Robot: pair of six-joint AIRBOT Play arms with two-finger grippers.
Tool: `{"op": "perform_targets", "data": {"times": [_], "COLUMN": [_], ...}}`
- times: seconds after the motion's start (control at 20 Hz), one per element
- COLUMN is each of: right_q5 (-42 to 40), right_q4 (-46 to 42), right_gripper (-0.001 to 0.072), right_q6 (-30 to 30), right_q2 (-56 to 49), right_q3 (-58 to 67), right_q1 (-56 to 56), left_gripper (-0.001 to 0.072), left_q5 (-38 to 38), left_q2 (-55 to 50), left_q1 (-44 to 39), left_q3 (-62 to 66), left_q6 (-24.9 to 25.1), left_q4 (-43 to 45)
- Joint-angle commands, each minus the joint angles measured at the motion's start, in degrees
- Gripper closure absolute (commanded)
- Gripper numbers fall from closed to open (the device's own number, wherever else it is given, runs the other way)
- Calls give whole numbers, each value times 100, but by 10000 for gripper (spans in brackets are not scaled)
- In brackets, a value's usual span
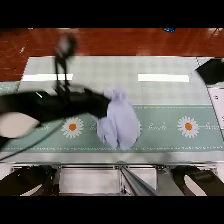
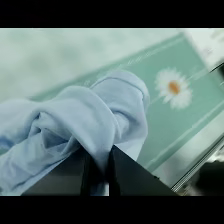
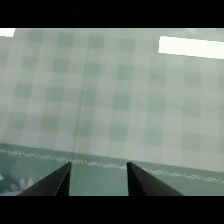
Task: Fold the shirts.
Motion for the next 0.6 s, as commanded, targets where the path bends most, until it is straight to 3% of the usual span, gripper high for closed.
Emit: {"op": "perform_targets", "data": {"times": [0.0, 0.15, 0.2, 0.25, 0.3, 0.4, 0.55], "right_q5": [-289, -728, -870, -1014, -1185, -1504, -1333], "right_q4": [706, 909, 981, 1040, 1130, 1202, 940], "right_gripper": [305, 305, 305, 305, 304, 305, 305], "right_q6": [11, 142, 212, 317, 376, 367, 122], "right_q2": [9, 9, 9, 9, 9, 9, 11], "right_q3": [-940, -1755, -1963, -2100, -2181, -2081, -1158], "right_q1": [4, 4, 4, 4, 2, -50, -852], "left_gripper": [682, 676, 577, 308, 206, 204, 204], "left_q5": [494, 474, 476, 498, 452, -179, -1985], "left_q2": [4, -332, -442, -525, -570, -568, -470], "left_q1": [-101, -101, -101, -96, -42, 358, 1622], "left_q3": [-1751, -2177, -2164, -2127, -2044, -1593, -472], "left_q6": [-481, -481, -479, -452, -446, -92, 533], "left_q4": [-7, -7, -7, 37, 195, 509, 1231]}}
